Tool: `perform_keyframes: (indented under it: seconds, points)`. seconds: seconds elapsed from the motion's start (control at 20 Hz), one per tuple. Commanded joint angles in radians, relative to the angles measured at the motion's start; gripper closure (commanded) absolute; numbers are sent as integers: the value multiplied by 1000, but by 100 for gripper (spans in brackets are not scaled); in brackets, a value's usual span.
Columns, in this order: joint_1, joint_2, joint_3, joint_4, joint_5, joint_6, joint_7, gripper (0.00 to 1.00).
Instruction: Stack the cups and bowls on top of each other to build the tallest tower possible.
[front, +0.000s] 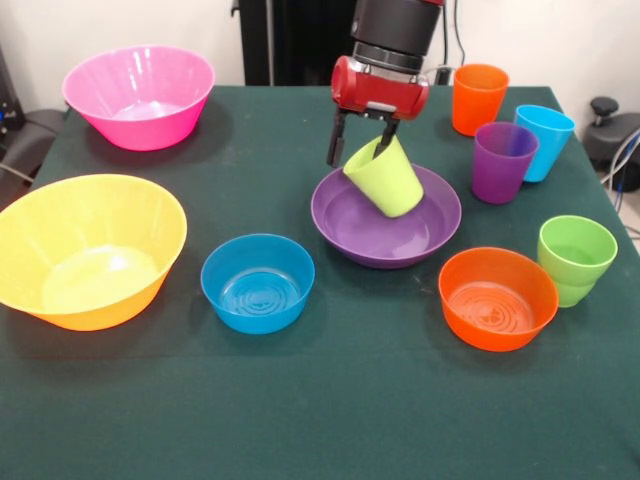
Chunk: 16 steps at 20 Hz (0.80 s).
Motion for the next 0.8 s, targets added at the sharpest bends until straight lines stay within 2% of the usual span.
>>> perform_keyframes:
  seconds: [0.05, 0.2, 0.3, 0.45, 0.5, 0.65, 0.8]
  points:
    - [15, -5, 171, -129, -44, -21, -235, 0]
    - [30, 20, 156, -137, -89, -43, -142, 0]
    - [23, 12, 169, -135, -82, -39, -150, 0]
    - [-2, -30, 211, -125, -57, -55, -212, 0]
    - [-19, -59, 237, -114, -33, -73, -274, 0]
    - [-25, -80, 252, -98, -45, -108, -281, 0]
    - [-44, -134, 286, -65, -25, -136, -355, 0]
